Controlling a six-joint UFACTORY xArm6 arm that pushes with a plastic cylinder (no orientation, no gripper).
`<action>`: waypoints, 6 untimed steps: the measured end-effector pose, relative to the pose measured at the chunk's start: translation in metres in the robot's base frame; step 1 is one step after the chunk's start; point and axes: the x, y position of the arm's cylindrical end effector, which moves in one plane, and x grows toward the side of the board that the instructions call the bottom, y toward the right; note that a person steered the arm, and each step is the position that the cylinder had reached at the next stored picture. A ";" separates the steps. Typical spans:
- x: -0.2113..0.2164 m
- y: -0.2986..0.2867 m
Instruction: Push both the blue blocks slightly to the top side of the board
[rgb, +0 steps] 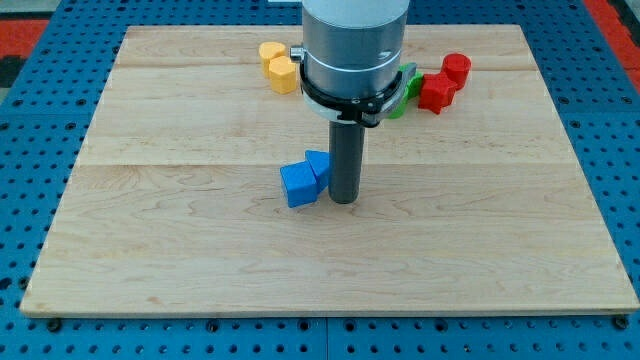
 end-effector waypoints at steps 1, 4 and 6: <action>0.027 -0.001; -0.016 -0.034; -0.020 -0.017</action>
